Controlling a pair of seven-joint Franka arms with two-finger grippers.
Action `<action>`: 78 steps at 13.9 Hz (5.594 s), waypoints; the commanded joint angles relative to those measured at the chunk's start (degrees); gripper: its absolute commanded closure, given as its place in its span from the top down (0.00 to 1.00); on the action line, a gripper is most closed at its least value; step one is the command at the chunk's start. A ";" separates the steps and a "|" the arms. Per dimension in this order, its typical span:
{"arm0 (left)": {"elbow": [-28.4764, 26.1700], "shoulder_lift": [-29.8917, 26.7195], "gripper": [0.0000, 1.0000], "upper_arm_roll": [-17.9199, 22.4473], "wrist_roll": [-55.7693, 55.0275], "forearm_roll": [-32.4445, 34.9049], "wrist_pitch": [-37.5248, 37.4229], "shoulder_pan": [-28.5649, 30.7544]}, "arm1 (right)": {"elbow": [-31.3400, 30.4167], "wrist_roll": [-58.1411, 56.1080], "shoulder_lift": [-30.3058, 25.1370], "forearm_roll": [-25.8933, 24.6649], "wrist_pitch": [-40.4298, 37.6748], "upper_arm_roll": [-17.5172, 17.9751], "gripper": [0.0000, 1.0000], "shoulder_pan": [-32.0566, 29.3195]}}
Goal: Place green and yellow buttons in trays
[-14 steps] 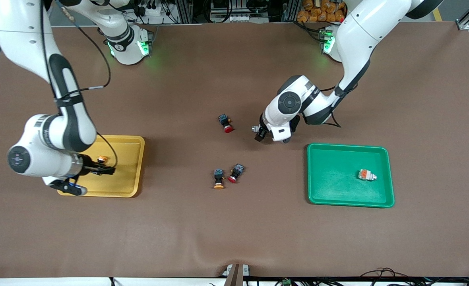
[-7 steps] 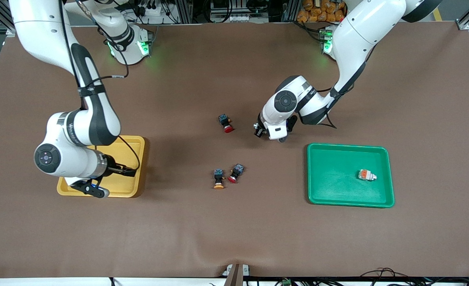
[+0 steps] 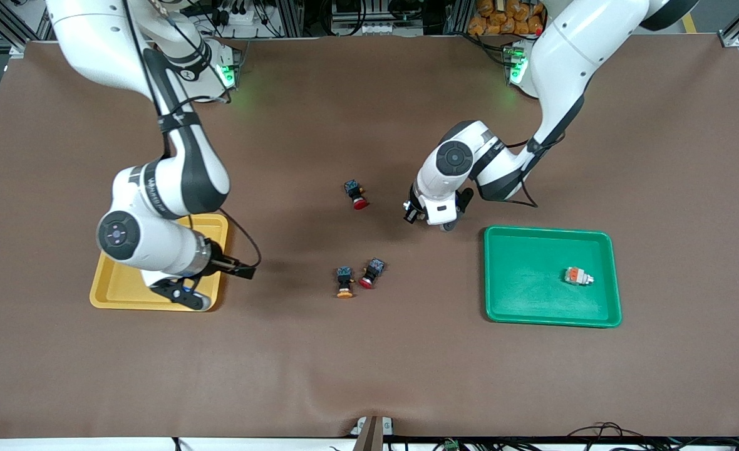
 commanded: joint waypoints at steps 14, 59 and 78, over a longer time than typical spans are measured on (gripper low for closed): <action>14.85 -7.07 0.00 -0.23 46.62 0.99 -24.22 11.87 | 1.13 4.88 13.74 0.21 26.07 -0.61 0.99 17.57; 14.83 -6.35 1.00 -3.56 75.23 5.99 -22.42 28.05 | -13.39 -26.14 -0.04 -1.99 5.64 -8.78 1.00 -7.39; 34.01 -28.68 1.00 -2.56 91.85 -9.29 -59.92 31.34 | 23.19 -26.84 -8.74 -2.51 -33.30 -10.98 1.00 -13.80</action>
